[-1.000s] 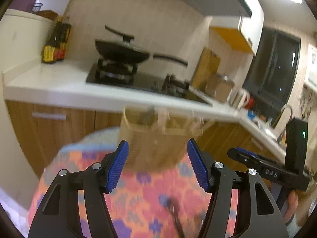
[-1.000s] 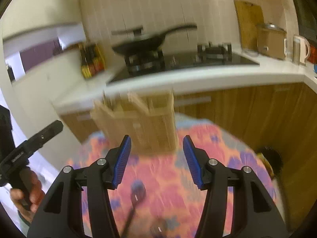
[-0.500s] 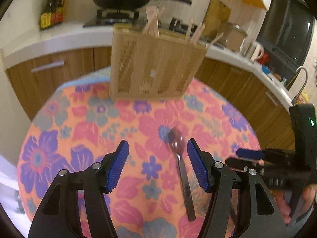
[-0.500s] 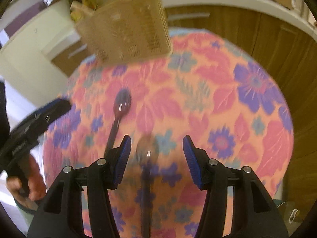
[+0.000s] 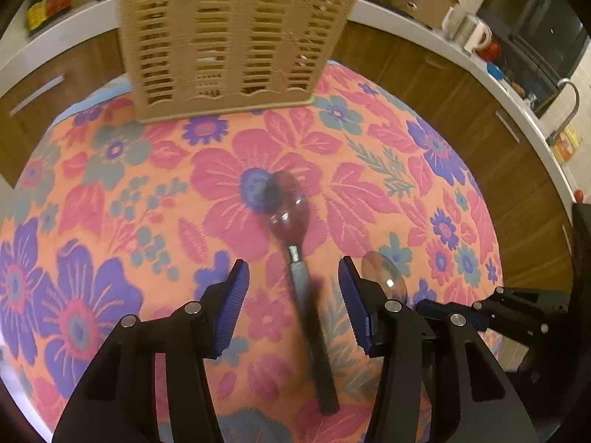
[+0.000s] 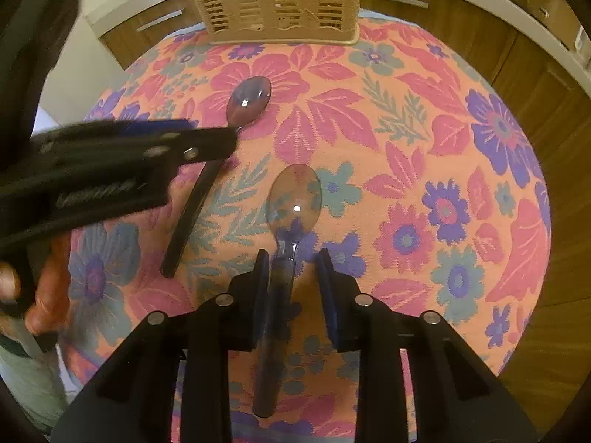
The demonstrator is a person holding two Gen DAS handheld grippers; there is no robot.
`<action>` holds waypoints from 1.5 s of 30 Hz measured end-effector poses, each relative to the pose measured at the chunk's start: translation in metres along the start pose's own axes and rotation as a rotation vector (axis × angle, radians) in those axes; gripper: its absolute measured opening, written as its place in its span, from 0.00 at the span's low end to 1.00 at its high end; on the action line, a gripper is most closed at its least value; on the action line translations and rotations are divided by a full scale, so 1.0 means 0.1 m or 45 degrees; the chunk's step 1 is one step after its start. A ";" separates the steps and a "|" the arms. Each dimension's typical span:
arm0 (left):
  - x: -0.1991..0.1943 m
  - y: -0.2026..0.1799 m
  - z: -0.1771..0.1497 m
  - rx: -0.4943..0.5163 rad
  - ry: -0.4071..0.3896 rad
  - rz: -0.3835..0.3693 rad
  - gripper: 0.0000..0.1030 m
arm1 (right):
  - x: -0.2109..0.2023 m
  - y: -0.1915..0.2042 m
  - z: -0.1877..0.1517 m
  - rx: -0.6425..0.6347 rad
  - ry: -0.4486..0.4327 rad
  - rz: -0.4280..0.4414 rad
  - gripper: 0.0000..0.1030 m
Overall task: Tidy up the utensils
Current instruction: 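Grasp a clear spoon with the right tool while the left tool grasps the last spoon, then lift both spoons bowl-up and carry them above the basket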
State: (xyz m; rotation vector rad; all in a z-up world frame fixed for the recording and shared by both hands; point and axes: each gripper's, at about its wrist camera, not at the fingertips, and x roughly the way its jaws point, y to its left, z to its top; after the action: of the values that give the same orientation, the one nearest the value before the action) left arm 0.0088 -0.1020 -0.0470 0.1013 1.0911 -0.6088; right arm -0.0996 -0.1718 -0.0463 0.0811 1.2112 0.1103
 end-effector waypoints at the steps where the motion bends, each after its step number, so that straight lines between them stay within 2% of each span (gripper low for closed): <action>1: 0.04 -0.04 0.02 0.026 0.020 0.008 0.41 | 0.00 0.01 -0.01 -0.011 -0.008 -0.011 0.21; 2: 0.07 -0.09 0.03 0.053 0.040 0.022 0.36 | 0.00 0.03 -0.02 -0.027 -0.018 -0.031 0.19; 4: 0.14 -0.15 0.05 0.089 0.056 0.065 0.33 | 0.00 0.05 -0.04 -0.064 -0.035 -0.048 0.11; 6: 0.18 -0.20 0.08 0.132 0.063 0.117 0.29 | -0.01 0.00 -0.04 -0.081 -0.043 -0.043 0.10; 8: 0.21 -0.23 0.12 0.182 0.076 0.183 0.17 | -0.05 -0.08 -0.05 -0.063 -0.053 -0.041 0.09; 11: 0.22 -0.18 0.17 0.168 0.067 0.189 0.09 | -0.12 -0.25 0.00 -0.016 -0.074 -0.034 0.09; 18: 0.14 -0.06 0.12 0.096 0.033 0.131 0.09 | -0.13 -0.47 0.21 -0.030 -0.077 -0.065 0.09; 22: 0.07 0.01 0.04 0.071 0.028 0.139 0.09 | -0.06 -0.59 0.31 -0.010 -0.056 -0.061 0.09; 27: 0.02 0.09 -0.03 0.056 0.036 0.140 0.10 | 0.07 -0.69 0.36 0.055 0.024 0.008 0.10; 29: 0.00 0.12 -0.03 0.040 0.031 0.128 0.10 | 0.08 -0.70 0.39 0.060 0.051 0.031 0.14; 30: -0.02 0.14 -0.03 0.034 0.032 0.117 0.11 | 0.08 -0.71 0.41 0.060 0.072 0.049 0.16; 32: -0.03 0.17 -0.03 0.029 0.046 0.099 0.25 | 0.09 -0.72 0.44 0.065 0.110 0.080 0.23; 34: -0.02 0.18 -0.02 0.036 0.052 0.107 0.27 | 0.10 -0.69 0.49 0.031 0.145 0.074 0.23; 37: 0.01 0.13 -0.01 0.076 0.070 0.135 0.27 | 0.14 -0.62 0.54 0.001 0.166 0.037 0.23; 39: 0.06 0.05 0.02 0.128 0.076 0.187 0.25 | 0.16 -0.55 0.57 -0.044 0.165 -0.017 0.16; 40: 0.09 -0.01 0.02 0.167 0.072 0.239 0.13 | 0.17 -0.49 0.60 -0.073 0.159 -0.049 0.09; 41: 0.10 -0.06 0.01 0.200 0.063 0.281 0.09 | 0.17 -0.44 0.61 -0.093 0.155 -0.052 0.09; 43: 0.07 -0.09 0.02 0.197 0.033 0.242 0.09 | 0.14 -0.38 0.64 -0.094 0.130 -0.003 0.09; 45: -0.03 -0.08 0.05 0.172 -0.025 0.202 0.09 | 0.01 -0.33 0.70 -0.103 0.044 0.028 0.09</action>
State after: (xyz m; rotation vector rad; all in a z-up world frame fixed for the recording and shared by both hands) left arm 0.0074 -0.1092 -0.0408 0.2955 1.0120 -0.5392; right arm -0.0321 -0.2050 -0.0270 0.0215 1.2388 0.1803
